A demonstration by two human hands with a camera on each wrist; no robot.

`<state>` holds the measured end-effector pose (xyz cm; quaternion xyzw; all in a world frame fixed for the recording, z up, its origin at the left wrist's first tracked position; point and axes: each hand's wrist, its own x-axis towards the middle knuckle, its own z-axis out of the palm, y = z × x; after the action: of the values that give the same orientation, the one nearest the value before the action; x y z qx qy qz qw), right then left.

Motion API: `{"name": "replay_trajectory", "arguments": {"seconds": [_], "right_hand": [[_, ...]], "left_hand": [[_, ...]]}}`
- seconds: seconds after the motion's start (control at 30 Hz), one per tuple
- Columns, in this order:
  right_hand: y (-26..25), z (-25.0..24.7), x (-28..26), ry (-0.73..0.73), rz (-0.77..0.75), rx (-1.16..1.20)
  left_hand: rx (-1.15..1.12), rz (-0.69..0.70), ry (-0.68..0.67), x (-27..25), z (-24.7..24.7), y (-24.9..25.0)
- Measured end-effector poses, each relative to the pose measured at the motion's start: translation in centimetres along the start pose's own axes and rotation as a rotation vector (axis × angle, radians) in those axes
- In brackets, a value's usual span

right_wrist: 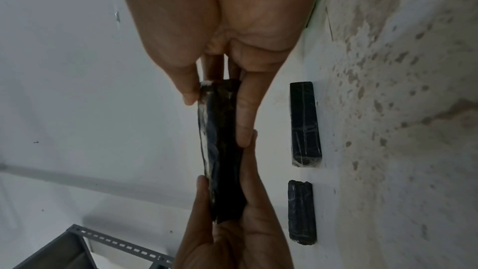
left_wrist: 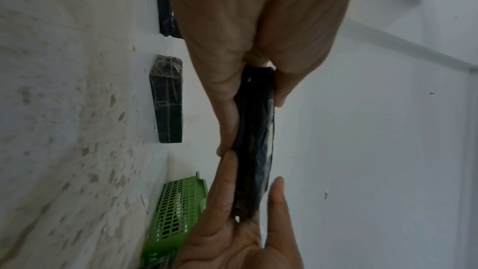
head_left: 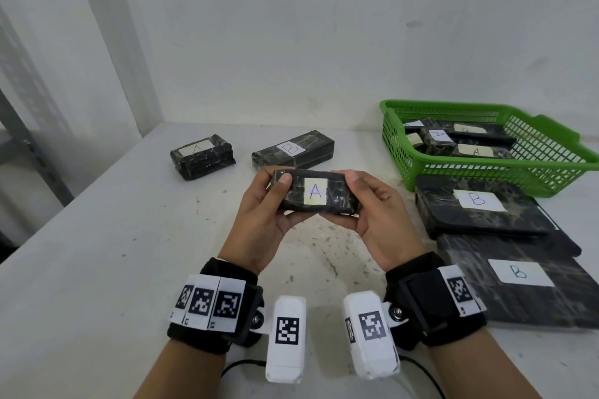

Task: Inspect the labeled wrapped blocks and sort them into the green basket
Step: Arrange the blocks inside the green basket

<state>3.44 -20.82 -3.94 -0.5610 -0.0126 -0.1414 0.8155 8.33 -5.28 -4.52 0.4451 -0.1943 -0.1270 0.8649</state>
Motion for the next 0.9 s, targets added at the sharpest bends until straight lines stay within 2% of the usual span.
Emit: {"name": "replay_trajectory", "arguments": {"seconds": [0.23,0.47,0.63,0.8,0.9], "right_hand": [[-0.11,-0.02,-0.05,-0.001,-0.031,-0.008],[-0.26,0.04,-0.05,-0.080,0.034,0.014],[-0.19,-0.01,-0.10,-0.054,0.007,0.011],[-0.88,-0.34,-0.09,-0.142,0.059,0.052],[-0.71,-0.25,-0.15,-0.128,0.060,0.037]], "left_hand": [[-0.049,-0.012,-0.023,-0.14,0.00,0.40],[-0.053,0.033,-0.023,-0.04,-0.16,0.21],[-0.110,-0.011,-0.080,-0.15,-0.02,0.51],[-0.122,-0.022,-0.040,0.00,-0.21,0.35],[-0.133,-0.019,-0.056,-0.09,-0.26,0.38]]}}
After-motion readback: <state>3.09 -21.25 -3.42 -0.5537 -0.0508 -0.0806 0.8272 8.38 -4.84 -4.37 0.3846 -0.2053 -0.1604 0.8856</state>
